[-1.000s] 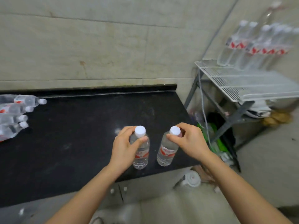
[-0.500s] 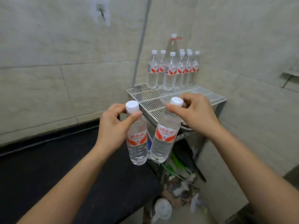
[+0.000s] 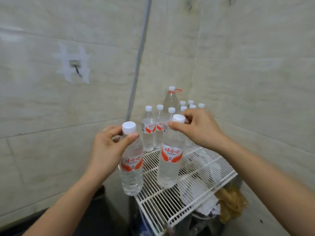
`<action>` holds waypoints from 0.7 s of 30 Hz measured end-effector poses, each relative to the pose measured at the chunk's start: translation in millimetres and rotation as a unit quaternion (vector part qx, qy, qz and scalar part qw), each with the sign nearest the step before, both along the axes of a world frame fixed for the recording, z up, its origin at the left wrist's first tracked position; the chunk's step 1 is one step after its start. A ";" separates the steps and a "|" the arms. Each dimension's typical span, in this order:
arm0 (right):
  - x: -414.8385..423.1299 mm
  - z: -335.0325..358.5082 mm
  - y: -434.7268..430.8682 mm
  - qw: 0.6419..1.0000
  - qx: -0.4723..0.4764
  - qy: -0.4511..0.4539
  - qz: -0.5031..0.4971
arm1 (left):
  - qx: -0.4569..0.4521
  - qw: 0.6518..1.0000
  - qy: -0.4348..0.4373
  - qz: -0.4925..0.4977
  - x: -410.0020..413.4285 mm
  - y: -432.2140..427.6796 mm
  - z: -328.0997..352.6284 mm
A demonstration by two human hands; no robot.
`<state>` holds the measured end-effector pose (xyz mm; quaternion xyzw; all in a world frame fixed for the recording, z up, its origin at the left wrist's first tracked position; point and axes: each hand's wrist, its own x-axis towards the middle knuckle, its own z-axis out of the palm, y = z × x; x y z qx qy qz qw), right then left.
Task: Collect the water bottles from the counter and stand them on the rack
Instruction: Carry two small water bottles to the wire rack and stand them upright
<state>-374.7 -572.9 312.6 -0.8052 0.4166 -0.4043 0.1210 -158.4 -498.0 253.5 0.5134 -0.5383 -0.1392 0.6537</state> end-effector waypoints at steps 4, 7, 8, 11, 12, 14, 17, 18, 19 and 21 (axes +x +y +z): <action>20.3 -8.0 -57.2 1.000 0.011 0.025 0.009 | 0.039 0.999 0.006 0.005 16.7 -57.5 -1.7; 35.5 -16.8 -92.6 0.997 0.036 0.053 0.035 | 0.064 0.998 0.017 0.013 23.3 -95.8 -6.7; 39.8 -19.7 -103.1 0.996 0.048 0.062 0.043 | 0.070 0.997 0.020 0.019 25.4 -108.0 -9.5; 51.0 -25.4 -133.1 0.992 0.052 0.107 0.046 | 0.075 0.995 0.029 0.061 30.6 -143.1 -14.9; 54.0 -26.3 -142.0 0.990 0.053 0.119 0.048 | 0.077 0.994 0.033 0.074 31.6 -153.0 -15.5; 58.0 -27.6 -158.1 0.988 0.059 0.133 0.057 | 0.081 0.991 0.048 0.092 33.9 -170.9 -18.0; 62.3 -26.5 -176.4 0.985 0.057 0.152 0.059 | 0.088 0.989 0.061 0.105 36.0 -194.1 -22.3; 63.9 -25.8 -181.1 0.984 0.055 0.159 0.059 | 0.090 0.988 0.060 0.111 35.9 -200.6 -23.8; 65.4 -25.4 -185.5 0.983 0.051 0.168 0.058 | 0.092 0.987 0.059 0.119 35.3 -206.2 -24.8; 67.9 -24.7 -192.8 0.979 0.044 0.189 0.056 | 0.095 0.984 0.061 0.139 34.4 -215.8 -27.1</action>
